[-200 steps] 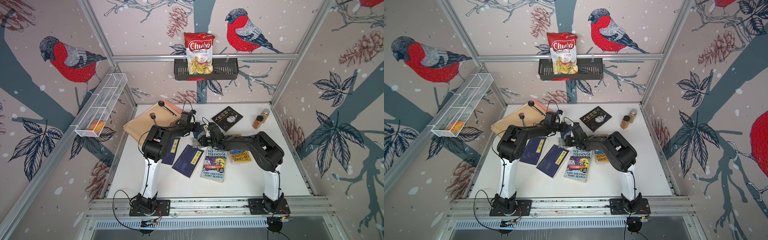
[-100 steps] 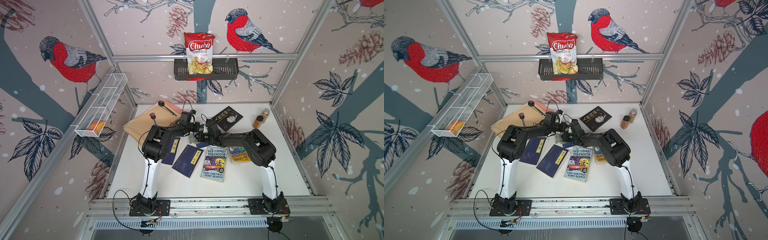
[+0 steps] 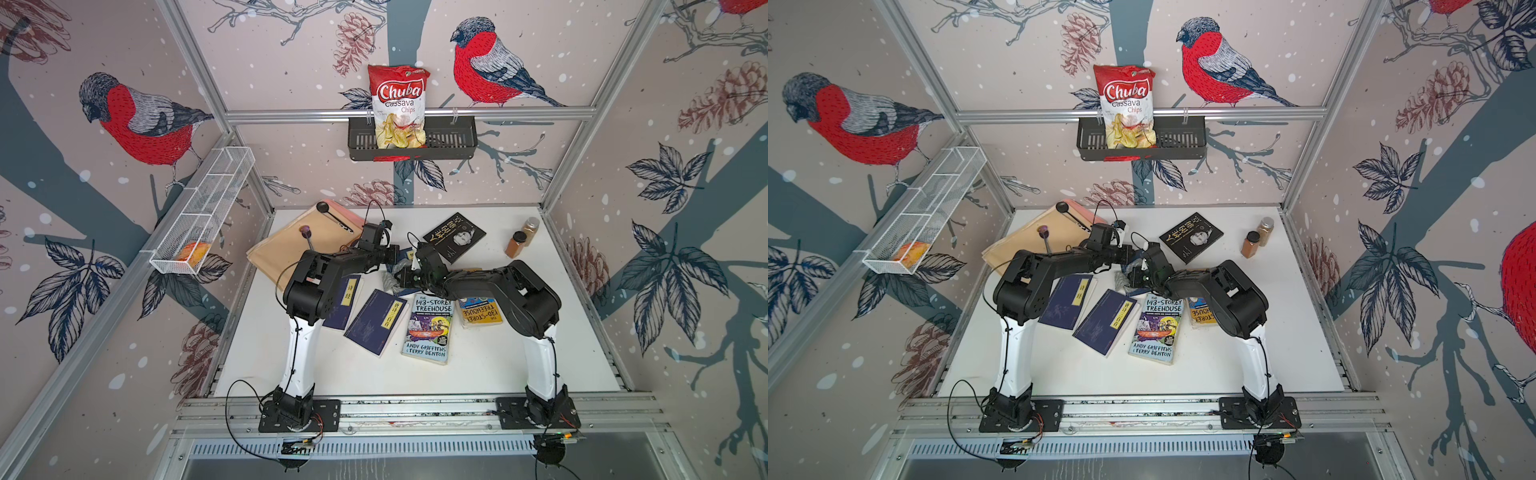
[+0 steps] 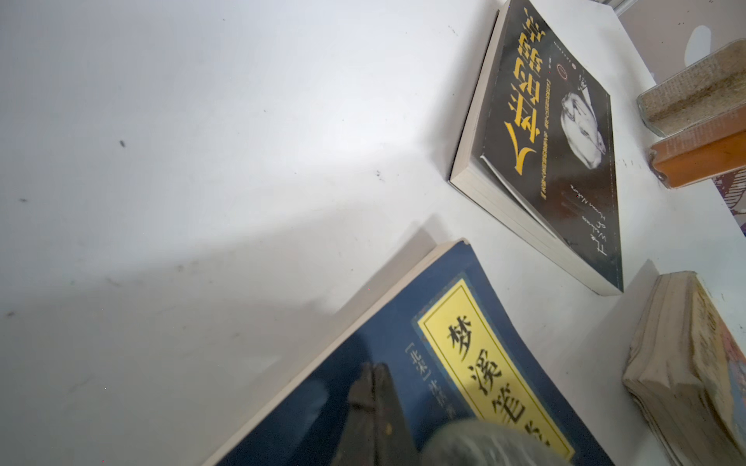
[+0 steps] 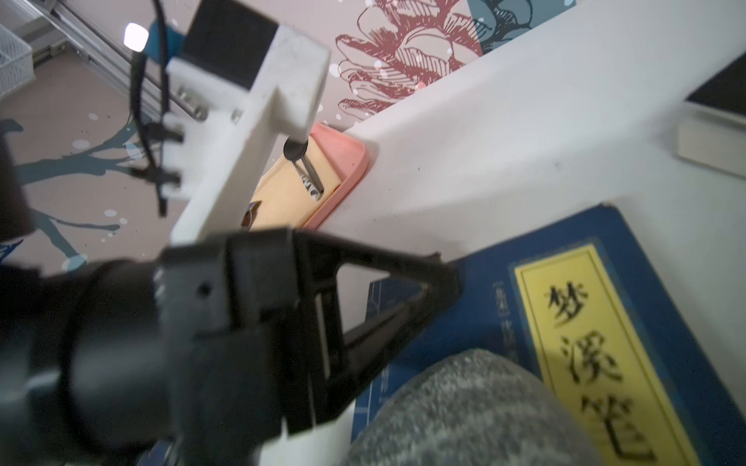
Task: Wipe the cover of the book
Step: Wipe the dirt from the cover of the book.
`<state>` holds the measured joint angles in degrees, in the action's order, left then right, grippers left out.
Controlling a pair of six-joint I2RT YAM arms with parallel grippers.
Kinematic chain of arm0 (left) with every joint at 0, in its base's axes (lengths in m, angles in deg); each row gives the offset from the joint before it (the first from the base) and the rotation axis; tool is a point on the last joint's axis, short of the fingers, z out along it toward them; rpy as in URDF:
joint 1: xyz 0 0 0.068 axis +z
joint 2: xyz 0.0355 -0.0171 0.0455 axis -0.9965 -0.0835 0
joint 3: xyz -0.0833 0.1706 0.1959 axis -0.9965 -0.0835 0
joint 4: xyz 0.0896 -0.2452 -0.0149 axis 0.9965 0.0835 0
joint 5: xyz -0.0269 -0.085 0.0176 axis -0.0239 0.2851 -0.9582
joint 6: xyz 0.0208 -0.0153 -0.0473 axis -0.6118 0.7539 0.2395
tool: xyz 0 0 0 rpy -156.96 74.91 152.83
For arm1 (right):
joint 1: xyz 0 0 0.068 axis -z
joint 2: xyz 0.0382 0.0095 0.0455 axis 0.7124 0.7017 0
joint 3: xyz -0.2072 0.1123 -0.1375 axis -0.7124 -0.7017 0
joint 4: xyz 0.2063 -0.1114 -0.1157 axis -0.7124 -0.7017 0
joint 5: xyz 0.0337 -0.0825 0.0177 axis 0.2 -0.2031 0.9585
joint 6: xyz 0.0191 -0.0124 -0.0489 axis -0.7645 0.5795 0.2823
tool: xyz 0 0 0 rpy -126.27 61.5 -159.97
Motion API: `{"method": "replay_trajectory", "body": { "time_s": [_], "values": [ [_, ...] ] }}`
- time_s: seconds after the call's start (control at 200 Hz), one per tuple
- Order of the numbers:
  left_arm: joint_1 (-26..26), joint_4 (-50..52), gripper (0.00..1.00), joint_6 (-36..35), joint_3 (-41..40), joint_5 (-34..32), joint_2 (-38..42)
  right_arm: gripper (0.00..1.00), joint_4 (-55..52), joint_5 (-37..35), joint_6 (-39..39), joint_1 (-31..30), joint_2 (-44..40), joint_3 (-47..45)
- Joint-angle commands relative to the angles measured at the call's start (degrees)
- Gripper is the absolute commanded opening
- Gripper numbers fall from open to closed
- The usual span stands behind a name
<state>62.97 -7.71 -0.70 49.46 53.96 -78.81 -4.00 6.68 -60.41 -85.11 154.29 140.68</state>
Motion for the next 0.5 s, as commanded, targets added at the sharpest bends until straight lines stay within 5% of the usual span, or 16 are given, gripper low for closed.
{"method": "replay_trajectory", "body": {
  "time_s": [0.0,0.235,0.495],
  "values": [
    [0.05,13.6,0.0,-0.65,-0.77,0.36,-0.64,0.11,-14.61,-5.65,-0.04,1.65,4.31,3.1],
    [0.16,13.57,0.0,-0.75,-0.5,1.06,0.91,0.11,-14.7,-5.66,-0.04,3.03,6.75,6.15],
    [0.7,15.82,0.0,-1.44,3.95,0.2,0.89,0.11,-16.39,-6.73,2.84,1.78,0.18,-0.03]
  ]
}}
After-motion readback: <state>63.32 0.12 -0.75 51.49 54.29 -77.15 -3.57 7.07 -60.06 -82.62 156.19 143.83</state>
